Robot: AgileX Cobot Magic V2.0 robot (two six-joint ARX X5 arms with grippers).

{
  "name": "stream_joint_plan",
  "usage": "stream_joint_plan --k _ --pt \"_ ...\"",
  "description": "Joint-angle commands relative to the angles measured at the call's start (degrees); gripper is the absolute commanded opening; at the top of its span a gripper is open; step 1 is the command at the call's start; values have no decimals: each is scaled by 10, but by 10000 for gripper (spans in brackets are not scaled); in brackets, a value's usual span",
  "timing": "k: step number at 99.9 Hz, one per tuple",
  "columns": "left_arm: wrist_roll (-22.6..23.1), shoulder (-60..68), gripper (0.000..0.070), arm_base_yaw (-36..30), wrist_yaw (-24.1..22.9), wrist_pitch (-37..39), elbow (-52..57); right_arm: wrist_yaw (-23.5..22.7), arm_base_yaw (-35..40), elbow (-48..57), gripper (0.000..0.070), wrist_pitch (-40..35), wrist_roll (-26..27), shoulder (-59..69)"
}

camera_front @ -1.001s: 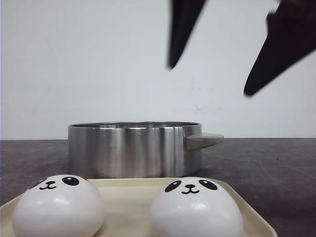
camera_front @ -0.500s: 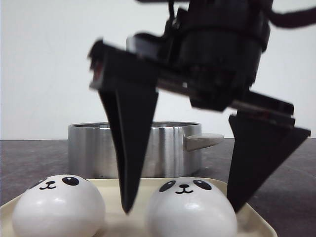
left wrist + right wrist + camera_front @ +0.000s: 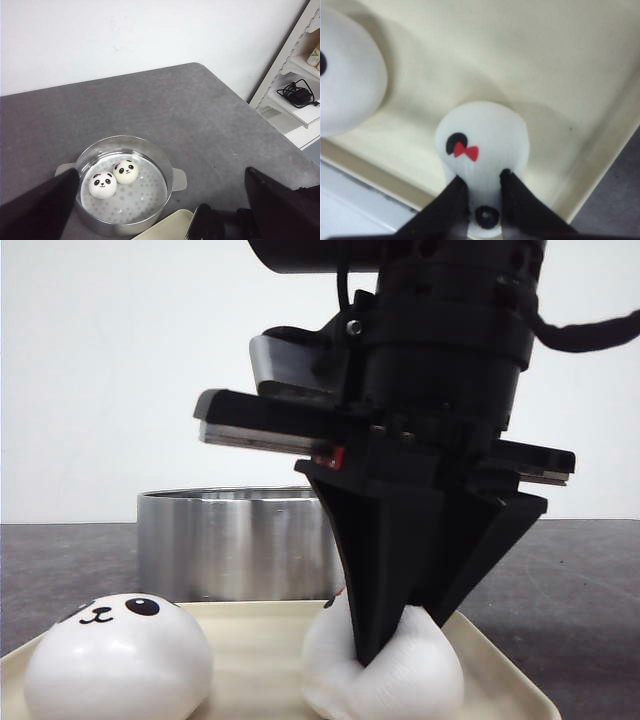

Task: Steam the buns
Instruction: 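Lower the right gripper onto the nearer panda bun and close it, then lift the bun with the right gripper and carry it over the pot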

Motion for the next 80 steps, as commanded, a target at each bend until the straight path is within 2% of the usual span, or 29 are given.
stream_joint_plan --k 1,16,29,34,45,57,80 --pt "4 4 626 -5 -3 6 12 14 9 31 11 1 -21 -20" --pt "5 4 626 -5 -8 7 12 37 11 140 10 -8 -54 -73" --pt "13 4 626 -5 -24 10 12 118 1 263 7 -18 -120 -82" --pt "16 5 626 -5 -28 12 12 131 -17 302 7 -22 -150 -78" --pt "17 10 626 -5 -29 15 12 110 -73 360 7 -36 -180 -46" --pt "19 21 626 -5 -29 15 12 50 -141 374 7 -44 -197 11" --pt "18 44 626 -5 -29 13 12 39 -202 374 7 -65 -220 143"
